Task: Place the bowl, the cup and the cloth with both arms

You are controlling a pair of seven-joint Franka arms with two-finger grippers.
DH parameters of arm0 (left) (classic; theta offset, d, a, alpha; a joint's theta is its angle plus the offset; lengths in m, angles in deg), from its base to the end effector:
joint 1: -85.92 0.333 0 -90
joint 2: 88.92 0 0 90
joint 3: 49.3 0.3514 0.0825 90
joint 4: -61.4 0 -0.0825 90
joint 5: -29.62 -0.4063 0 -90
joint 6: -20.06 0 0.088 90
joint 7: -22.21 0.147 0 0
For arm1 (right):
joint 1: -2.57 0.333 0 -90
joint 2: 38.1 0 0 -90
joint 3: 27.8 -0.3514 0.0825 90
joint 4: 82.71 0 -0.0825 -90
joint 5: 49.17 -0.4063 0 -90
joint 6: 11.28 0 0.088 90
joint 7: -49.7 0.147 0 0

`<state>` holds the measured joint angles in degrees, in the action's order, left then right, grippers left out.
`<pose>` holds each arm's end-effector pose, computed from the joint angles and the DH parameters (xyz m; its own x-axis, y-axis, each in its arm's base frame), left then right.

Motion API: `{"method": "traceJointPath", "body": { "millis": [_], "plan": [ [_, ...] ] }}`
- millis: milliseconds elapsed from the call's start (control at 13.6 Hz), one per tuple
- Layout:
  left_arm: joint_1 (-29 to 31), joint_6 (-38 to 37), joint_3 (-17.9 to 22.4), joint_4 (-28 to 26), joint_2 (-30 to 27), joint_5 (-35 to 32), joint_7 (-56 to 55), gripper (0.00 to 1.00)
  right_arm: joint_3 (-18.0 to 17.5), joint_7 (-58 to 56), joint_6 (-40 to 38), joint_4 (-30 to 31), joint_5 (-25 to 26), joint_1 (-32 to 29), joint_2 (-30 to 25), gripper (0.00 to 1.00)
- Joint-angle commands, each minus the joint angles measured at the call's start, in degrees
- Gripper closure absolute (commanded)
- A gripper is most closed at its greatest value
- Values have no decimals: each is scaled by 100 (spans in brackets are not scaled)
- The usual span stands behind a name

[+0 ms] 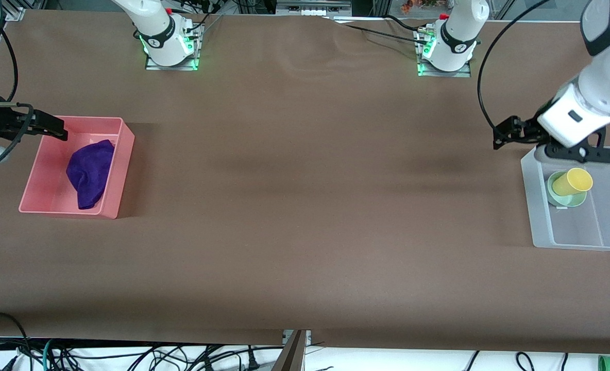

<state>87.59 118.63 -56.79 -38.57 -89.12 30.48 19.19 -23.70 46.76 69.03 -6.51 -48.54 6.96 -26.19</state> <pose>0.5774 -0.0609 0.5482 0.9987 -0.0466 -0.0217 -0.0463 -0.9988 0.0132 0.6237 0.0063 0.5984 0.9892 0.0540 -0.1363 0.0570 -0.9982 0.0188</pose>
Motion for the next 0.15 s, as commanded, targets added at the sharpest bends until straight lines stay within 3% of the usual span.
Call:
{"method": "traceJointPath", "body": {
  "millis": [0, 73],
  "plan": [
    [-122, 390, 195, -664, -350, 108, -85, 0, -50, 66, 38, 88, -19, -35, -93, 0],
    [-122, 390, 195, -655, -332, 108, -76, 0, -50, 57, 38, 88, -19, -35, -93, 0]
  ]
}}
